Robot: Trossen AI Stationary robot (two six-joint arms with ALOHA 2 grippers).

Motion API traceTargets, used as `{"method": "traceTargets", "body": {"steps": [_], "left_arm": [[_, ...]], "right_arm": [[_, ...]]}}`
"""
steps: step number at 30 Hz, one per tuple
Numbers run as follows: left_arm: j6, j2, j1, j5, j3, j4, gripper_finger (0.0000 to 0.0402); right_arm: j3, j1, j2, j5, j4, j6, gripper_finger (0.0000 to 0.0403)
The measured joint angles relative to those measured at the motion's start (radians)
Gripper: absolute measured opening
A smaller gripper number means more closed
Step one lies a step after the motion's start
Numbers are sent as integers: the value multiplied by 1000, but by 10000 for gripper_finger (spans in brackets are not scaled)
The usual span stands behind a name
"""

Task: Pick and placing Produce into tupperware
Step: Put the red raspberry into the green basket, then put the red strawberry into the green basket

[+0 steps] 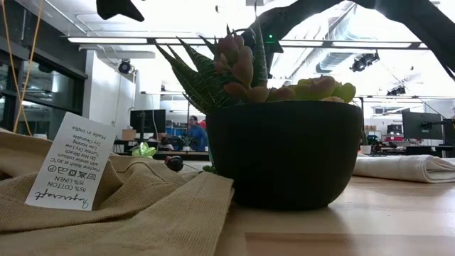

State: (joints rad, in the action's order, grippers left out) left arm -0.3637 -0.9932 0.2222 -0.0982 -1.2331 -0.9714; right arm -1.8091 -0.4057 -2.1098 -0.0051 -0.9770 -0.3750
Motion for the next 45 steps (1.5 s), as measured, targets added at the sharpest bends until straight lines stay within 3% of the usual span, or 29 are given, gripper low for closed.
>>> {"method": "traceTargets", "body": {"steps": [14, 24, 31, 37, 45], "left_arm": [[0, 0, 0, 0, 0, 0, 248], [0, 0, 0, 0, 0, 0, 248], [0, 0, 0, 0, 0, 0, 248], [0, 0, 0, 0, 0, 0, 248], [0, 0, 0, 0, 0, 0, 248]], "right_arm": [[0, 0, 0, -29, 1, 17, 154], [-2, 0, 0, -29, -1, 18, 156], [-120, 5, 3, -29, -88, 65, 156], [-268, 37, 73, 48, -157, 160, 156], [-284, 70, 211, 83, -229, 235, 156]]}}
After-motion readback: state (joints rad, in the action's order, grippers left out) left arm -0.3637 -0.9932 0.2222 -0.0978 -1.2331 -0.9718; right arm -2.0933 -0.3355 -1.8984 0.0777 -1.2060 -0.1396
